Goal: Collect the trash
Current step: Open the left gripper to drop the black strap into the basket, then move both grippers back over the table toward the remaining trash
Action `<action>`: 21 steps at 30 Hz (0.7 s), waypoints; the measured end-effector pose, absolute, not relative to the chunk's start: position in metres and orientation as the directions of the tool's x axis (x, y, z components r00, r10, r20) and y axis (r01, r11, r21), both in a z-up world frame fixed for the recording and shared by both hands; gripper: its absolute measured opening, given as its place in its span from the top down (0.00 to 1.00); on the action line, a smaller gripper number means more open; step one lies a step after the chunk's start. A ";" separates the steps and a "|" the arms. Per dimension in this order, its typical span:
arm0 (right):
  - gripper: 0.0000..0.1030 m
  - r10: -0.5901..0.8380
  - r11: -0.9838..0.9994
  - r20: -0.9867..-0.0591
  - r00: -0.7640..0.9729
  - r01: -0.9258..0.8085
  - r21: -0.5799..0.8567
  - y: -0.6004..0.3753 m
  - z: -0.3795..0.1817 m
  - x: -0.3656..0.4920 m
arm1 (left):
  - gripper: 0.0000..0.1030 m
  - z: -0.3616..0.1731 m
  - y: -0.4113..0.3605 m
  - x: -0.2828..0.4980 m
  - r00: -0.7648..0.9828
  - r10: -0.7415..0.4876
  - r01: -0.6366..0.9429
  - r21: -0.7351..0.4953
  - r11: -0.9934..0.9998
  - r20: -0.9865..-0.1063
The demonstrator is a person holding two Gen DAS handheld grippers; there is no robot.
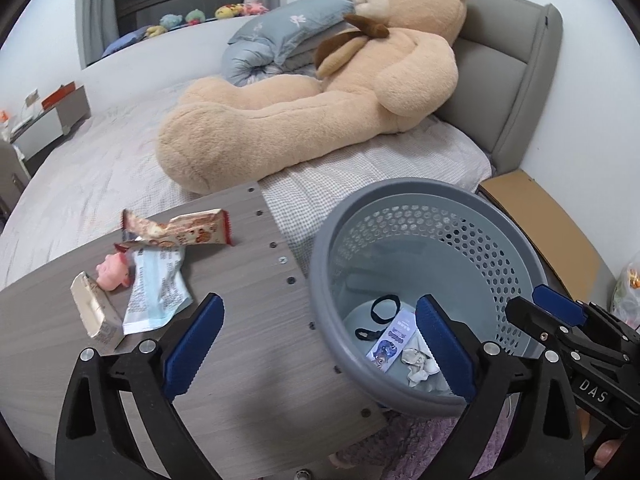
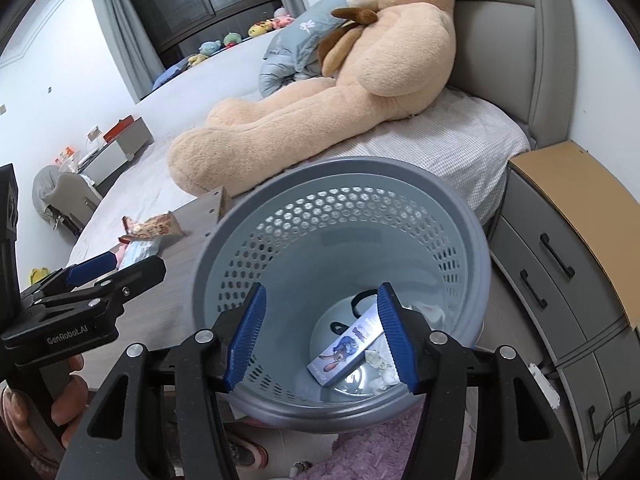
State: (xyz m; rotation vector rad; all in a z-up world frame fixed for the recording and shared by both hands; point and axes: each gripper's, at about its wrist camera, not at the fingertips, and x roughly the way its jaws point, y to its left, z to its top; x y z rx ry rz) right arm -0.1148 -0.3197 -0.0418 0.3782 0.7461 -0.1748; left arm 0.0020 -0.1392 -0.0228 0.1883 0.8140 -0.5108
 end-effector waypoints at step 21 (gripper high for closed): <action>0.42 0.071 0.970 -0.655 0.752 0.102 0.222 -0.224 -0.021 -0.077 | 0.07 -0.018 -0.002 0.018 0.698 -0.169 0.206 -0.031 0.978 -0.695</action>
